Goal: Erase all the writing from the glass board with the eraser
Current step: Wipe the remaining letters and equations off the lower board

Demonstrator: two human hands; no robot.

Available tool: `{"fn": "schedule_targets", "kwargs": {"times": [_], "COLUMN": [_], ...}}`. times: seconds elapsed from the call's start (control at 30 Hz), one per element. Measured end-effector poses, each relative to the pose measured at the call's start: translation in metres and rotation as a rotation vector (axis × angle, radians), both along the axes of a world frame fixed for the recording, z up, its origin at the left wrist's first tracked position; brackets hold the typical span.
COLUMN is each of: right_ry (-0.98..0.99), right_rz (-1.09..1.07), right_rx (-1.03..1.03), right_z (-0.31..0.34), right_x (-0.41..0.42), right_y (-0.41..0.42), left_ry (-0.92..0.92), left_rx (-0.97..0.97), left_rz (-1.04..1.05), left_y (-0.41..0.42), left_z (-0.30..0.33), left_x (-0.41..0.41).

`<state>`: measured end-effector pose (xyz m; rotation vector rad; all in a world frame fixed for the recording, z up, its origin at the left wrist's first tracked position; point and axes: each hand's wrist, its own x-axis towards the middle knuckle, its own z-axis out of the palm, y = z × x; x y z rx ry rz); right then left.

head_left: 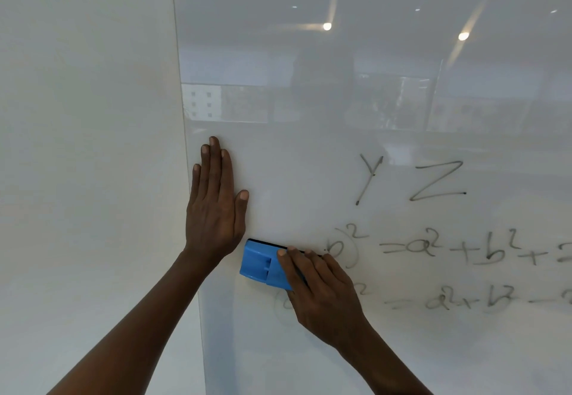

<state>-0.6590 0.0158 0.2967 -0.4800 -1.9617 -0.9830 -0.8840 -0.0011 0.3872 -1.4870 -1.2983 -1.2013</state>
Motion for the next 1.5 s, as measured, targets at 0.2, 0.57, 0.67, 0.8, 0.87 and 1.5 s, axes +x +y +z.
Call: {"fn": "schedule_targets", "kwargs": {"times": [0.2, 0.57, 0.67, 0.8, 0.87, 1.5], "right_ry": [0.241, 0.459, 0.519, 0.596, 0.654, 1.011], "right_rz": [0.009, -0.078, -0.087, -0.096, -0.099, -0.054], "right_rx": [0.065, 0.015, 0.000, -0.044, -0.069, -0.150], "right_z": [0.059, 0.122, 0.131, 0.137, 0.139, 0.134], "right_x": [0.021, 0.072, 0.086, 0.104, 0.116, 0.111], "right_y": [0.006, 0.016, 0.019, 0.022, 0.024, 0.030], "left_ry": [-0.002, -0.007, -0.007, -0.005, -0.002, -0.040], "left_rx": [0.008, -0.003, -0.005, 0.004, 0.007, 0.010], "left_rz": [0.010, 0.039, 0.038, 0.041, 0.046, 0.033], "left_y": [-0.001, -0.003, -0.003, -0.001, 0.000, -0.005], "left_z": [0.000, 0.000, 0.000, -0.001, -0.001, 0.000], "left_x": [0.001, 0.004, 0.003, 0.002, 0.002, 0.010]}}
